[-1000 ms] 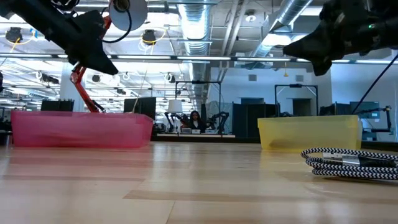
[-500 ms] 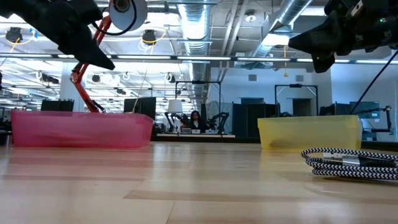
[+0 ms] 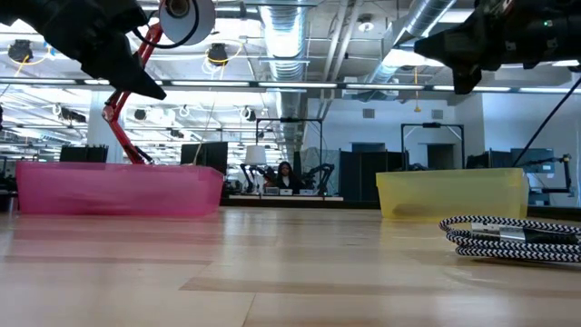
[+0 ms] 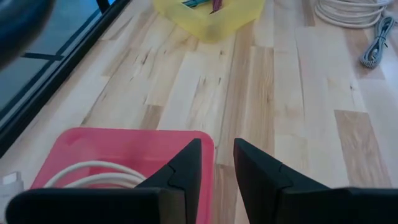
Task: Pick & Place USB Port
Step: Put the purple USB cable into the yellow bin
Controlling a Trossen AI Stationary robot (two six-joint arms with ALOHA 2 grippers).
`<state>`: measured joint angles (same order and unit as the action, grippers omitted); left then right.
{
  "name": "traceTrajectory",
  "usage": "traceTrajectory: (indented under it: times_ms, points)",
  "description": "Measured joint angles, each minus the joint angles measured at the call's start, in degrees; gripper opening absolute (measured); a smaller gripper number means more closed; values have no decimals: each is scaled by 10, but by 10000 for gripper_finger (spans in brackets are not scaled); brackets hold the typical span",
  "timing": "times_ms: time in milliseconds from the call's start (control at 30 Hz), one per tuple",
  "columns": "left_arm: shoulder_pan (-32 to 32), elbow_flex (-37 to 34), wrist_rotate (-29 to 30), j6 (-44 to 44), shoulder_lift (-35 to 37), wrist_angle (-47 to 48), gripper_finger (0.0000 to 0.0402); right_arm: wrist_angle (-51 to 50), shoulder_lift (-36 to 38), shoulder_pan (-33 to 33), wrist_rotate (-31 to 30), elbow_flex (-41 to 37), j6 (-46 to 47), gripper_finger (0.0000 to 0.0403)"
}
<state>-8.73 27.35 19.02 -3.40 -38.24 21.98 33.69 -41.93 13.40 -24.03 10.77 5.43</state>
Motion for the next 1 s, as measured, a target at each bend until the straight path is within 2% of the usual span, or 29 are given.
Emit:
traceTrajectory:
  times_ms: [267,500,600,733,867,1000]
  points:
    - [0,0,0,0,0,-5,94,0,0,-15,0,0,0,8]
    - [1,0,-2,-37,0,-30,94,-1,0,-27,0,0,0,8]
    - [-4,0,-44,10,0,-26,90,-3,0,-27,0,0,0,8]
    - [-17,1,-68,64,0,28,62,-7,0,-27,0,0,0,8]
    - [-33,23,-69,48,-2,74,13,-17,0,-27,0,0,0,8]
    - [-69,48,-77,34,-1,98,5,-17,0,-27,0,0,0,8]
